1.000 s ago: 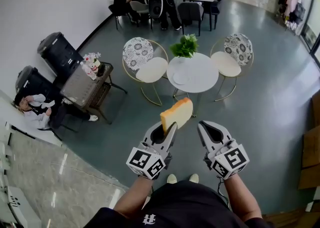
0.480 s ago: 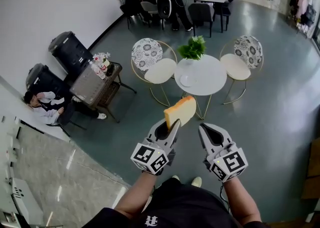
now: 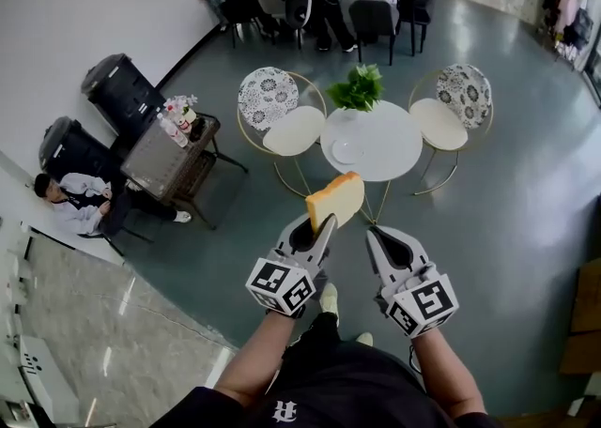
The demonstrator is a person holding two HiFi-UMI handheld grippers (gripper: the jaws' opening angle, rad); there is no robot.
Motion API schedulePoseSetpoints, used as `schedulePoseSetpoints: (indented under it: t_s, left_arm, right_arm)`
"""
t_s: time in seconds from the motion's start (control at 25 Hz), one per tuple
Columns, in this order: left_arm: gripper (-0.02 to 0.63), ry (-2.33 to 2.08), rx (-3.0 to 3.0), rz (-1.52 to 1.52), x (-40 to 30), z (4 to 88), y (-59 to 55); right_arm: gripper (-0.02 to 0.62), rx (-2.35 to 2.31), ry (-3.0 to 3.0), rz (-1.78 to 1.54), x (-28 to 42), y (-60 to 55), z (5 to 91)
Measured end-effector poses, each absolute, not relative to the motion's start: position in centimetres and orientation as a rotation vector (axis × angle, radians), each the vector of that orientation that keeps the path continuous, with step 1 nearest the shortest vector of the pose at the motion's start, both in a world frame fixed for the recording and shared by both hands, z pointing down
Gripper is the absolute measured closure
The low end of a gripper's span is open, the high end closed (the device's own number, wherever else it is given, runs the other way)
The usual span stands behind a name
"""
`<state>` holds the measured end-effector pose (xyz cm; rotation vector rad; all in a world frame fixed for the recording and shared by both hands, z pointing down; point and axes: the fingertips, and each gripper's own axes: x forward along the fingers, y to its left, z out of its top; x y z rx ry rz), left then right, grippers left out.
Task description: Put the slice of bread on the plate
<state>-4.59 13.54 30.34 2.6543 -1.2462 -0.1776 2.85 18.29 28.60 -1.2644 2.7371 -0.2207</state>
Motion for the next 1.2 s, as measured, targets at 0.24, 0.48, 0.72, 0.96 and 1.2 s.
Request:
schedulePoseSetpoints:
  t_s: [0.24,0.48,0.72,0.96,1.2]
  left_arm:
    - [0.517,-1.187,2.655,-0.172,-5.5,32.0,6.6]
    - [0.517,-1.105,2.656,-0.160,-7.5,33.3,-1.9]
    - [0.517,-1.029,2.653,-0.115,-8.2,36.1,-9.6]
    - [0.517,-0.983,2.574,-0.096,-7.8,39.5,-15.3]
    - [0.517,-0.978,2.539,-0.055,-6.1,42.8,-20.3]
  right_arm:
    - [0.589,-1.323,2.708,-0.224,1.7,12.4,29.2]
    - [0.589,-1.405,2.671,-0.228,-0.8,4.8,29.5]
    - [0.589,-1.465,2.655,-0.228,-2.2,-1.4,30.7]
    - [0.589,-1.511,2.659,-0.265,-1.8,-6.1,32.3]
    - [0.589,-1.478,2.690,-0.308,-0.9,-11.6,34.4]
